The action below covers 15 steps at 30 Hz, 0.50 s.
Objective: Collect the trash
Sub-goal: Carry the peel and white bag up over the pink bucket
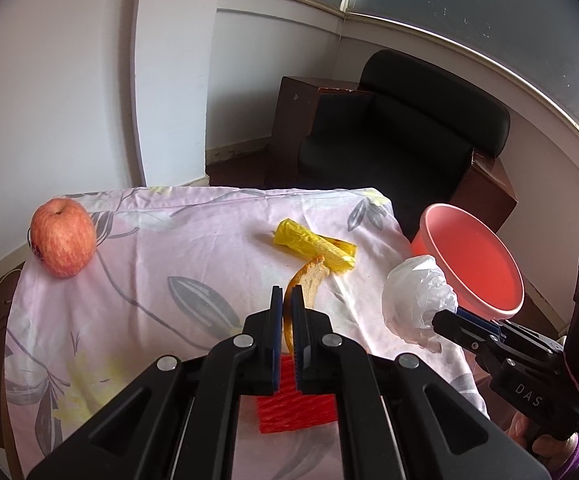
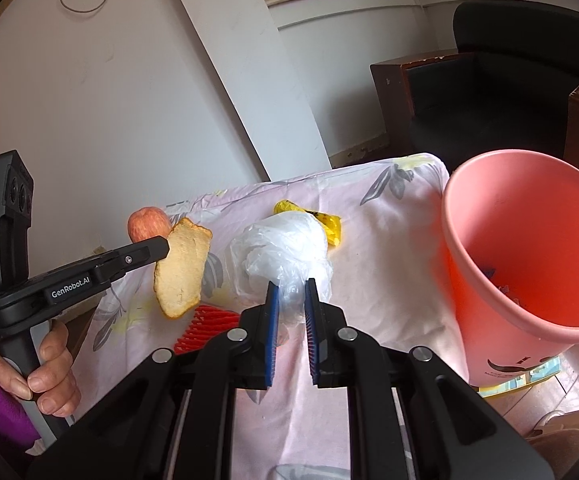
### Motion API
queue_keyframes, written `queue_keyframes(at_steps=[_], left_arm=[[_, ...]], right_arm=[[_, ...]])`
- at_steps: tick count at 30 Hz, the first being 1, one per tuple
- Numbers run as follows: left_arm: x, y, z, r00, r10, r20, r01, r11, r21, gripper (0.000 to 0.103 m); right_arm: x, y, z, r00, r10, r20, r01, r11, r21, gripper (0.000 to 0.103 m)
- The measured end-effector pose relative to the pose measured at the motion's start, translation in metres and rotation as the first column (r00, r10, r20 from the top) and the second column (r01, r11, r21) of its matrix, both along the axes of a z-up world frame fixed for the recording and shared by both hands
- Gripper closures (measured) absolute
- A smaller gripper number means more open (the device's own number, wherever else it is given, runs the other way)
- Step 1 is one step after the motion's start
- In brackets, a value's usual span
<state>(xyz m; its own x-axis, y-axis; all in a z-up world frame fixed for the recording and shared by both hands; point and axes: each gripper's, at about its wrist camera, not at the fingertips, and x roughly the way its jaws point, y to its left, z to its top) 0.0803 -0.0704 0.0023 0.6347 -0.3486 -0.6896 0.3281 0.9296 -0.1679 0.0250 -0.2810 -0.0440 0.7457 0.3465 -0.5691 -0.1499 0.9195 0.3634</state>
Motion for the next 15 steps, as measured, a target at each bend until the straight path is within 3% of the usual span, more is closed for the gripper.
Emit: queue_keyframes(at_steps=[15], left_arm=[[-0.006,-0.027,0.007,0.999,-0.044,0.014,0.043,0.999,0.018,0.099]], right_arm=[[-0.011,-0.015,0.003,1.000,-0.025,0.017,0.025,0.999,0.030,0.090]])
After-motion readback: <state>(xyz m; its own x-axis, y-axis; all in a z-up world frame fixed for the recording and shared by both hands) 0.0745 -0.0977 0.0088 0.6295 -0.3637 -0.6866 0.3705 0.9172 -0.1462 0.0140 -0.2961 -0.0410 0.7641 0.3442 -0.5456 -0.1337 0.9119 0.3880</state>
